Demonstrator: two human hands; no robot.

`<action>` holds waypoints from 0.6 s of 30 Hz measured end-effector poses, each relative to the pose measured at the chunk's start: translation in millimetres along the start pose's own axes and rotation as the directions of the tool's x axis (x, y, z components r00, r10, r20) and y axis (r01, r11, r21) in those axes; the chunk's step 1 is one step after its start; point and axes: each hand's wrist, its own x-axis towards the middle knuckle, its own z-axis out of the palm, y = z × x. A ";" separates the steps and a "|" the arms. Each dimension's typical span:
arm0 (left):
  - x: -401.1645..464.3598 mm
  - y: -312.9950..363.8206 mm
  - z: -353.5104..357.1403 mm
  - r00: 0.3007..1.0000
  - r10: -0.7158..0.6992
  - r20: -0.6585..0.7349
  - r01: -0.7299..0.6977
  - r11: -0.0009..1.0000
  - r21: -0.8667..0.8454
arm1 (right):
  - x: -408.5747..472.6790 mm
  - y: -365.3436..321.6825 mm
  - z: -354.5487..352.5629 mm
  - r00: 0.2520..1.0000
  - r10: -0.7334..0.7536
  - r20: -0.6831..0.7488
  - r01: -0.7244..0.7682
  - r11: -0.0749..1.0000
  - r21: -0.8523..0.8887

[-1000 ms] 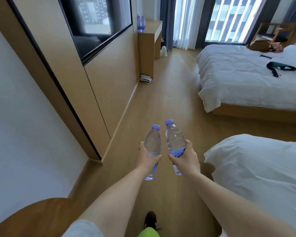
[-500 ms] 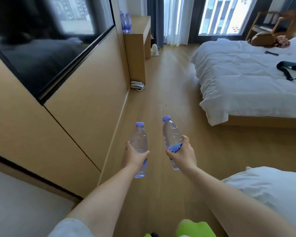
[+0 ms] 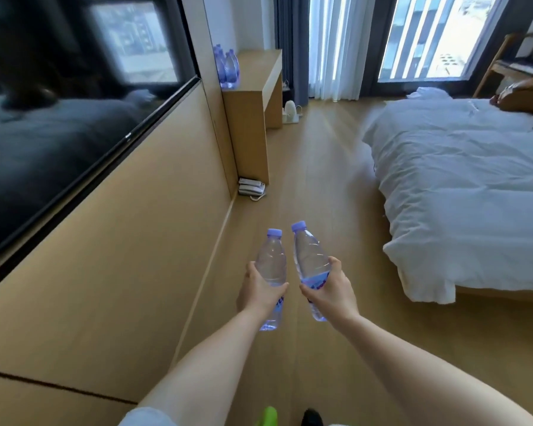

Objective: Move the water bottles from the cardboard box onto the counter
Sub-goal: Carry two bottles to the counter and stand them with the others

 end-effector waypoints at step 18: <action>422.3 218.3 75.5 1.000 0.019 0.018 -0.018 0.995 -0.096 | 440.0 -50.2 -9.1 0.992 0.051 -0.115 -0.043 0.996 0.077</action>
